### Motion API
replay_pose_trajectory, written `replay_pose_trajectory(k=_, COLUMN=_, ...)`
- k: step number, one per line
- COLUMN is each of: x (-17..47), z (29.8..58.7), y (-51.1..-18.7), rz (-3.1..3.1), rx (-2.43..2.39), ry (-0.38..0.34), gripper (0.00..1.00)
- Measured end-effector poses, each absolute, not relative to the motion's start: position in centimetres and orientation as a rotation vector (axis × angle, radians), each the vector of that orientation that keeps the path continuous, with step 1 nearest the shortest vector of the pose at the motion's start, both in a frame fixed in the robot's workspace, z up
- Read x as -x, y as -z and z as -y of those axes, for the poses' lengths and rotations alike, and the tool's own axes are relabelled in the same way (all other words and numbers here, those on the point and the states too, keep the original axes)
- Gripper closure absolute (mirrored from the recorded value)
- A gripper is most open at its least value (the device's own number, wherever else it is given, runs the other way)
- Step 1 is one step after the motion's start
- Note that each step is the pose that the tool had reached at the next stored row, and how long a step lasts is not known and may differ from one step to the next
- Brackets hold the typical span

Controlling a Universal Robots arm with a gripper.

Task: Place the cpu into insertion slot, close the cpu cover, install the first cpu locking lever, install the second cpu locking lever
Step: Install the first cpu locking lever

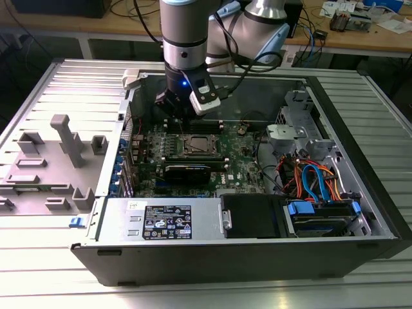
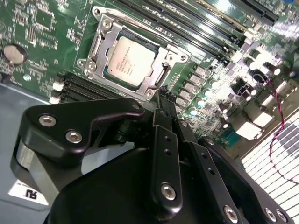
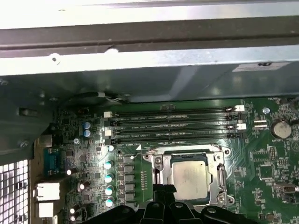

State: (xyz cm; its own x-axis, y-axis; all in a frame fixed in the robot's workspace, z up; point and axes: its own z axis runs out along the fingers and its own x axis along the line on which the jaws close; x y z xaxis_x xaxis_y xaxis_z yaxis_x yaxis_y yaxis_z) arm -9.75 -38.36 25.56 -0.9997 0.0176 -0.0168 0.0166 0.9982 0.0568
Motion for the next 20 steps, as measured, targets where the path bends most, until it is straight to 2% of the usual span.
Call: replay_pose_trajectory(k=20, x=10.19, z=38.39, y=-25.57, rz=-3.123, rx=0.037, ry=-0.089, gripper=0.89)
